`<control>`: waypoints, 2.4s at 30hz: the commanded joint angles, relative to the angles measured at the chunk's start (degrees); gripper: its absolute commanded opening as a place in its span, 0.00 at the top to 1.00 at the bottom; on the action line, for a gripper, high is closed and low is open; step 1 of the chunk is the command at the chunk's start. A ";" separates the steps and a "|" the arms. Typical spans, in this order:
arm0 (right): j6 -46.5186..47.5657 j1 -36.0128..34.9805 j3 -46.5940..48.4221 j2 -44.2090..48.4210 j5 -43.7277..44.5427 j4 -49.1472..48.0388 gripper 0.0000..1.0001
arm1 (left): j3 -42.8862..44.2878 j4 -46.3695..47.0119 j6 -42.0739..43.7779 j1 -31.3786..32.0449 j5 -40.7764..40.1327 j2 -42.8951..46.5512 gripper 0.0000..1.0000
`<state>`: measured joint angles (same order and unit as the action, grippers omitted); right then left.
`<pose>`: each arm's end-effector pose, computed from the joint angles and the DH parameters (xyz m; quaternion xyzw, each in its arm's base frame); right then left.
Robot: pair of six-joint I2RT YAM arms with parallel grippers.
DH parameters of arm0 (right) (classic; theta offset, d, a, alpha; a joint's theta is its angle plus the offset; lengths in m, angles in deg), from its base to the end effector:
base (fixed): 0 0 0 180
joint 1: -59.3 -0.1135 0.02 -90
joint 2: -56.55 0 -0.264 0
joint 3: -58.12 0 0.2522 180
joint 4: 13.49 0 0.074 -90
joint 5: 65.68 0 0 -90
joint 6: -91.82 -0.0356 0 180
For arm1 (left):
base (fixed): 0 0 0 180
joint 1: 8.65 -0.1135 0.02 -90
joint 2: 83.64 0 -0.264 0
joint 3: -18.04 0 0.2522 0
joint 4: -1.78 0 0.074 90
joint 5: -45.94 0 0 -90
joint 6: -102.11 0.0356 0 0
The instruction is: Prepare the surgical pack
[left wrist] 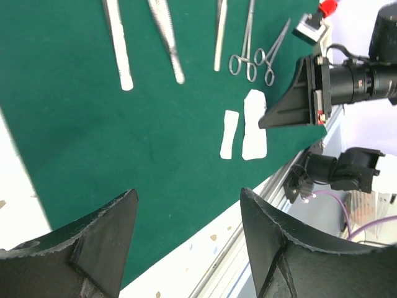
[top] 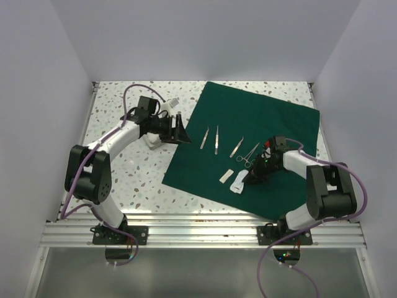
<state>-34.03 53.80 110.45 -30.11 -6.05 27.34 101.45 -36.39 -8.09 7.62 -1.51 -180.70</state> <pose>0.2369 0.0409 0.1336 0.2179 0.9325 0.2870 0.0249 0.3383 -0.1238 0.2372 0.0884 0.8842 -0.4210 0.1822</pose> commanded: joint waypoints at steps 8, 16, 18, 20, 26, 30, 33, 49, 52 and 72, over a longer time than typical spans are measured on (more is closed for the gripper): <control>8.43 0.31 12.75 3.59 -5.30 5.46 1.00 | 1.81 13.30 -9.31 1.57 10.79 -4.10 0.27; 5.90 -3.20 21.10 2.28 -14.88 0.01 1.00 | 1.19 26.33 -19.25 4.90 16.87 -6.57 0.21; 4.14 -5.39 22.94 1.49 -15.33 -2.01 1.00 | 1.11 28.61 -21.01 5.78 17.83 -7.27 0.21; 2.99 -7.50 24.18 1.05 -15.86 -3.25 1.00 | 1.19 29.32 -21.80 6.67 18.27 -8.06 0.21; 0.79 -10.67 28.66 -2.11 -15.86 -5.01 1.00 | 1.54 29.59 -22.59 6.93 19.33 -9.55 0.31; 0.70 -11.38 30.95 -4.22 -16.12 -4.83 1.00 | 0.58 32.74 -24.70 6.84 20.65 -9.73 0.37; 0.61 -11.46 32.09 -4.93 -16.56 -4.92 1.00 | 0.58 34.07 -25.58 6.93 21.35 -10.17 0.42; 4.12 -11.91 39.74 -10.55 -13.68 3.50 0.54 | -0.65 40.76 -30.43 4.13 23.03 -11.93 1.00; 7.02 -11.03 43.34 -12.05 -6.91 10.62 0.43 | -0.57 34.11 -25.44 -1.75 21.27 -11.31 1.00; 8.52 -7.42 42.29 -16.27 -4.70 14.68 0.40 | 10.77 7.08 -14.94 -25.41 -0.35 -19.49 1.00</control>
<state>-26.36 46.52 151.45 -46.85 -10.92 41.07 108.95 -27.67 -23.19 -17.12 1.64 -199.41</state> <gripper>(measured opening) 0.600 0.007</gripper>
